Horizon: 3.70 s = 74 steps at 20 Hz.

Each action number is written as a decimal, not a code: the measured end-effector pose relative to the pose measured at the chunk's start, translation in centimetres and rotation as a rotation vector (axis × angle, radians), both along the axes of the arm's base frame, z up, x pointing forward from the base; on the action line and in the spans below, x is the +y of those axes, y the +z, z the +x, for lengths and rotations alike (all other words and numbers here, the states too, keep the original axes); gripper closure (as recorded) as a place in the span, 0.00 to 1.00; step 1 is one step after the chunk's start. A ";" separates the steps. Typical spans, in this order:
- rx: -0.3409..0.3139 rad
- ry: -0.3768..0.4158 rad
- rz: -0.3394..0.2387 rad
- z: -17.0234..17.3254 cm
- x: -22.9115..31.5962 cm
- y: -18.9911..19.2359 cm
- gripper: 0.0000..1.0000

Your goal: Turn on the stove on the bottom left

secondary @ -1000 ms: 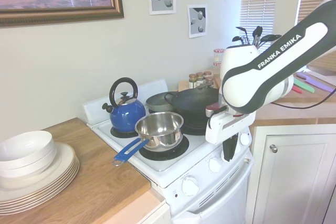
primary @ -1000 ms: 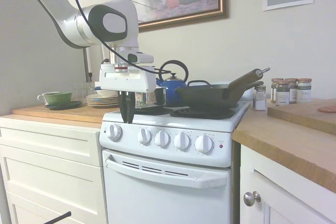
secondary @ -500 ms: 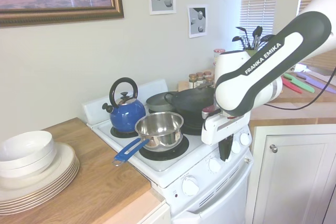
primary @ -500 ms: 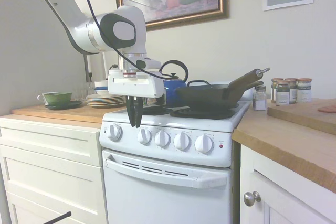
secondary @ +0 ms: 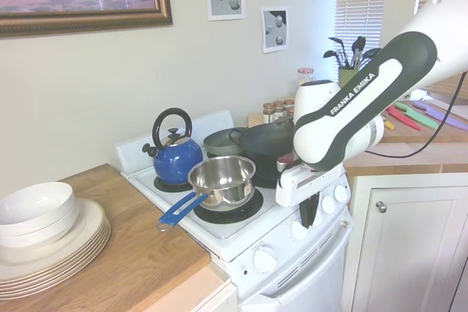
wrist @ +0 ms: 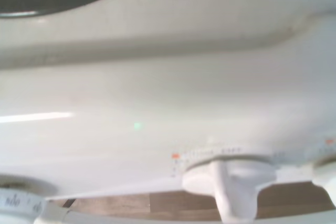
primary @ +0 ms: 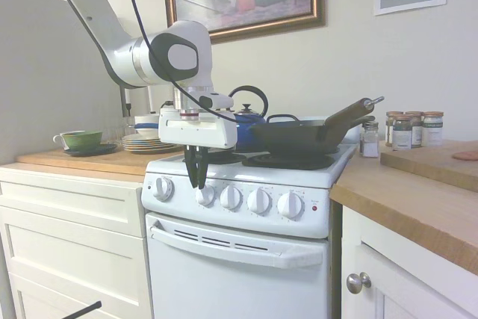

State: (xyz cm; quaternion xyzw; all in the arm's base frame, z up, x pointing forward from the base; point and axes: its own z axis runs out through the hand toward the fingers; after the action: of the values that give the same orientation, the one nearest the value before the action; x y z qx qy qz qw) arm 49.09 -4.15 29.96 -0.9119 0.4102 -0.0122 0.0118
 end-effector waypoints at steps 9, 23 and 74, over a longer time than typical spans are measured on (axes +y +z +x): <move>-0.014 -0.022 -0.003 1.0 -1.2 0.1 1.00; -0.010 -0.006 -0.003 2.2 -0.5 -0.1 1.00; 0.075 0.012 -0.056 2.3 2.8 -4.7 1.00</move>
State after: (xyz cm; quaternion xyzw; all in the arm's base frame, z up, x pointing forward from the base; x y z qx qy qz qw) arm 51.36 -1.35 25.31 -0.9142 0.4042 0.0108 -0.0289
